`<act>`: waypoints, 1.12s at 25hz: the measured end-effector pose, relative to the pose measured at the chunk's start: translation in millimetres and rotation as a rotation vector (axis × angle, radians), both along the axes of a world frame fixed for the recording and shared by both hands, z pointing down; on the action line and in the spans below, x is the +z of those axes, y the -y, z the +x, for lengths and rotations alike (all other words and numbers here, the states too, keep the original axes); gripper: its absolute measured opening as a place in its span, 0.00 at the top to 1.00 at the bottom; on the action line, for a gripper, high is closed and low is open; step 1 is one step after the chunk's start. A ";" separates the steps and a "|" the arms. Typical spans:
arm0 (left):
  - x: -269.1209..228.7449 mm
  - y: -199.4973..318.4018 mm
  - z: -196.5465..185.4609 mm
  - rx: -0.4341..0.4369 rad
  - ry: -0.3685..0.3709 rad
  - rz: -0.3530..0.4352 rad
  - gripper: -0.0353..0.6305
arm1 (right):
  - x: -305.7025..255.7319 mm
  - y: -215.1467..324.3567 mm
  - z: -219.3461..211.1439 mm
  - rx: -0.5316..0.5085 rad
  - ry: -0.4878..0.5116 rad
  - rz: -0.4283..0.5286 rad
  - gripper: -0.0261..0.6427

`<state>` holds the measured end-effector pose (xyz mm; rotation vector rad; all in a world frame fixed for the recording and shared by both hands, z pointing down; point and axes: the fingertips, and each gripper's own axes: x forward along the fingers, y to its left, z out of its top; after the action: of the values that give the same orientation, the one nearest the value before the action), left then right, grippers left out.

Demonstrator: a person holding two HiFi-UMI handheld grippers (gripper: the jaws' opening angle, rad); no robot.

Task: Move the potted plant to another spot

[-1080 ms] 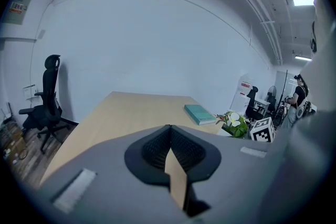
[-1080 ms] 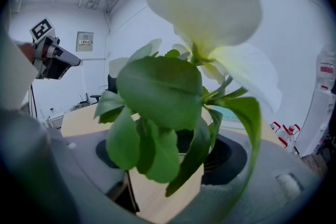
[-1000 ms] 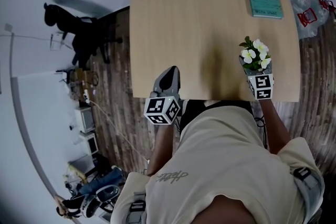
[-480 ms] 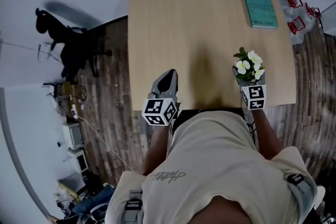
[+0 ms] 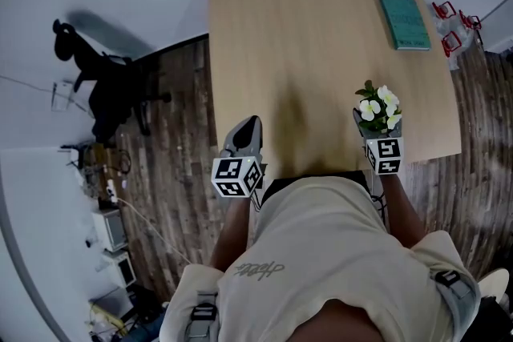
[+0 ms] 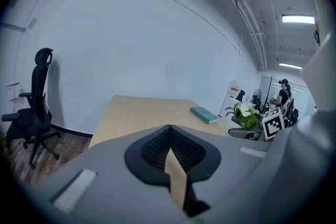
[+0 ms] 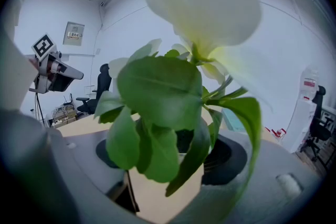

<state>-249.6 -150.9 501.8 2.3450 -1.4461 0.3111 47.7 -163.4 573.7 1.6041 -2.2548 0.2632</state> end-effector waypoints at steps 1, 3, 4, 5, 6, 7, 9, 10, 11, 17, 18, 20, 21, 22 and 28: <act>1.6 0.9 -4.4 0.004 -0.006 0.002 0.92 | -1.4 -0.4 -5.7 0.002 -0.006 0.003 0.44; 4.1 1.1 -13.4 0.017 -0.015 0.001 0.92 | -4.1 -1.8 -17.2 0.011 -0.016 0.005 0.44; 4.9 0.1 -19.1 0.025 -0.019 -0.001 0.92 | -5.4 -3.4 -23.5 0.019 -0.018 0.003 0.44; 5.4 -1.2 -25.9 0.034 -0.022 -0.004 0.92 | -7.0 -5.2 -30.4 0.028 -0.020 0.001 0.44; 5.6 -2.3 -33.6 0.041 -0.024 -0.008 0.92 | -9.0 -6.8 -37.4 0.035 -0.024 -0.001 0.44; 5.8 -3.0 -41.4 0.048 -0.026 -0.010 0.92 | -11.3 -7.8 -44.2 0.040 -0.032 -0.001 0.44; 8.7 -2.4 -55.0 0.061 -0.017 -0.009 0.92 | -15.5 -6.9 -55.7 0.041 -0.051 0.005 0.44; 11.9 -1.5 -60.1 0.068 -0.002 -0.007 0.92 | -17.0 -6.0 -60.0 0.042 -0.057 0.012 0.44; 16.1 -1.0 -64.4 0.076 0.016 -0.007 0.92 | -17.3 -6.0 -63.4 0.045 -0.061 0.018 0.44; 30.1 -2.3 -89.6 0.067 0.017 -0.034 0.92 | -14.8 -13.1 -94.5 0.020 -0.064 0.003 0.44; 28.9 -1.7 -93.4 0.056 0.011 -0.035 0.92 | -14.8 -12.3 -100.5 0.003 -0.067 -0.002 0.44; 26.7 -0.7 -98.9 0.034 0.002 -0.038 0.92 | -14.8 -9.2 -111.3 -0.041 -0.076 -0.013 0.44; 26.2 0.7 -101.2 0.022 0.003 -0.039 0.92 | -14.9 -5.8 -116.2 -0.065 -0.076 -0.016 0.44; 26.1 2.9 -103.5 0.009 0.006 -0.041 0.92 | -14.9 -1.2 -121.1 -0.089 -0.073 -0.018 0.44; 23.9 5.3 -128.3 -0.119 -0.010 -0.072 0.92 | -2.5 23.1 -153.7 -0.202 -0.025 -0.046 0.44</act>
<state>-378.0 -156.3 525.7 2.1907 -1.5356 0.3134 -106.0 -186.5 571.2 1.3365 -2.3521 0.2377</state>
